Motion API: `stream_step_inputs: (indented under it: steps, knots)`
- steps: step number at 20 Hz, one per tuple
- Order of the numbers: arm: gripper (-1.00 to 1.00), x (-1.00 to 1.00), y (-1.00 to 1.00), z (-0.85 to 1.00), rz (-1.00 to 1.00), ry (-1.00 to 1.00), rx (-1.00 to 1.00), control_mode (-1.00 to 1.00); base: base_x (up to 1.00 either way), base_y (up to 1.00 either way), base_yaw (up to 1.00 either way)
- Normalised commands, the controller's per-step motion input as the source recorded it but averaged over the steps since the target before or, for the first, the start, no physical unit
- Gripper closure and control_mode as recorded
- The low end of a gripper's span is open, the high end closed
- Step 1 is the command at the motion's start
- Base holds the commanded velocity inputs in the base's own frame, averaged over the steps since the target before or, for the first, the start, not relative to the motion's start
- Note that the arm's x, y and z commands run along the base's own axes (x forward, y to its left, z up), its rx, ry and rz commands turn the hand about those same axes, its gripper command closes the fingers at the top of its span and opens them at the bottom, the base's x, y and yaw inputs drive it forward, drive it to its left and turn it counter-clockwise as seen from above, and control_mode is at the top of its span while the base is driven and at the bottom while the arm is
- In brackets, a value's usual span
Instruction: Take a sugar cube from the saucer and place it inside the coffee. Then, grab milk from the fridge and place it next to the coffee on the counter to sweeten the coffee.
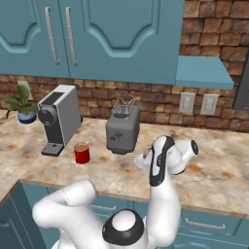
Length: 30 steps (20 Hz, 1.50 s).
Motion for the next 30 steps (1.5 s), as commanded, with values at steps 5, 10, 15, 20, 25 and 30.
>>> stream_step_inputs:
  steps: [5,10,15,20,25,30]
  knots:
    - [1.0,-0.54,0.79,0.81,0.01,-0.1,-0.18,-1.0,0.0,0.0,0.0]
    - [1.0,-0.75,0.71,0.92,0.01,-0.02,-0.22,-1.0,0.0,0.0,0.0]
    - [1.0,-0.87,0.64,0.86,0.06,0.02,-0.18,-1.0,0.0,0.0,0.0]
    - [1.0,-0.29,0.89,0.12,0.21,-0.07,-0.23,-1.0,0.0,0.0,0.0]
    - [1.0,0.1,0.79,0.01,0.2,-0.06,-0.2,-1.0,0.0,0.0,0.0]
    - [1.0,0.2,0.46,0.0,0.2,0.02,-0.13,-1.0,0.0,0.0,0.0]
